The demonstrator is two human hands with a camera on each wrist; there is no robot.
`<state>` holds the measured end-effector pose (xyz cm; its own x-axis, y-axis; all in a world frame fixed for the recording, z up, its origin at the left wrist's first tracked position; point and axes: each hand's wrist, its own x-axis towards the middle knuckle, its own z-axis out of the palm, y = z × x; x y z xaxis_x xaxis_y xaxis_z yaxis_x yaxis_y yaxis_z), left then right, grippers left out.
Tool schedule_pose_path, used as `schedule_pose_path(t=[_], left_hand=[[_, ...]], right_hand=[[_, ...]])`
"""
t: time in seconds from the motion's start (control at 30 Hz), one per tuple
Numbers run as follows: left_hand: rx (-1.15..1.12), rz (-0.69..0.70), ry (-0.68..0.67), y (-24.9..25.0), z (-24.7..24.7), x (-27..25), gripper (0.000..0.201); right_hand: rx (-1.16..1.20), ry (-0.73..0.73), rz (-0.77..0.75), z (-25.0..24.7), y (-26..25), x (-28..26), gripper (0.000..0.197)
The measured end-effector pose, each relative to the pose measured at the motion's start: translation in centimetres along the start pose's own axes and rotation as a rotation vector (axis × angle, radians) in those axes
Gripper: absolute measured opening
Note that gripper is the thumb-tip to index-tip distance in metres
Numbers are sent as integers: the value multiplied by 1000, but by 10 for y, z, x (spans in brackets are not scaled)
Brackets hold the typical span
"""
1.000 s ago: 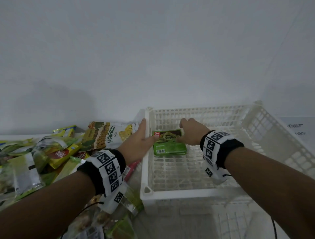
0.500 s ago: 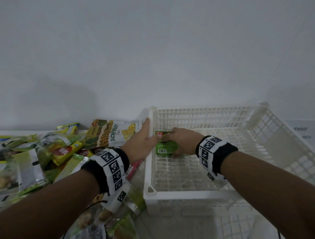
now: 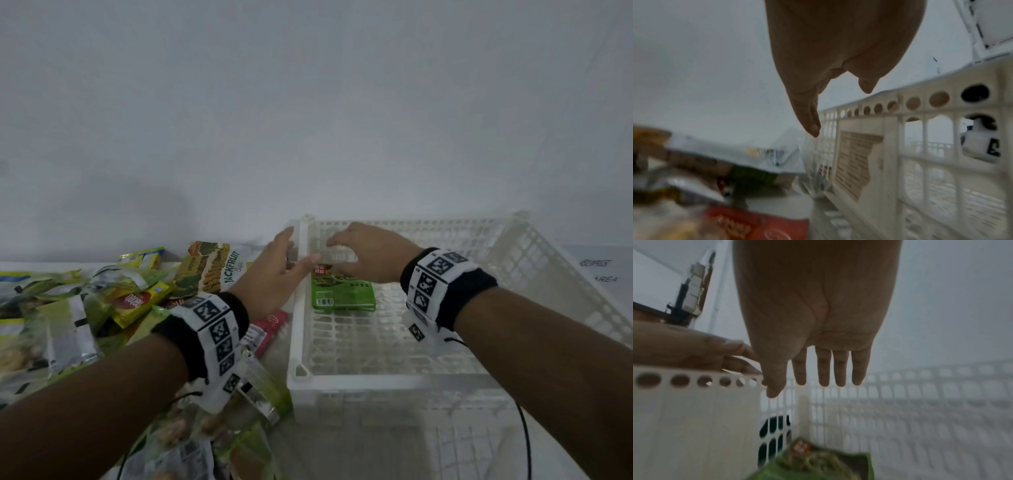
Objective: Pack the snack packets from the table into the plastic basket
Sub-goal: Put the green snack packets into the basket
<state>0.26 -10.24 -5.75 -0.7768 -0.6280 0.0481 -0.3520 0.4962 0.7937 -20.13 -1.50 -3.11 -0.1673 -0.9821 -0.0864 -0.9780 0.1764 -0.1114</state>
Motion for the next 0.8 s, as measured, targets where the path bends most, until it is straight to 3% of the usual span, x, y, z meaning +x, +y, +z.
schedule_pose_path(t=[0.1, 0.17, 0.33, 0.53, 0.8], left_hand=[[334, 93, 107, 6, -32, -13, 70], [590, 134, 146, 7, -57, -25, 71], [941, -91, 83, 10, -105, -76, 83], [988, -119, 65, -21, -134, -145, 76], [906, 60, -84, -85, -154, -208, 47]], right_hand=[[-18, 99, 0, -25, -12, -4, 58], [-9, 151, -12, -39, -28, -6, 59], [-69, 160, -92, -63, -88, -10, 61], [-167, 154, -206, -75, -174, -16, 60], [-215, 156, -211, -63, -279, -34, 53]])
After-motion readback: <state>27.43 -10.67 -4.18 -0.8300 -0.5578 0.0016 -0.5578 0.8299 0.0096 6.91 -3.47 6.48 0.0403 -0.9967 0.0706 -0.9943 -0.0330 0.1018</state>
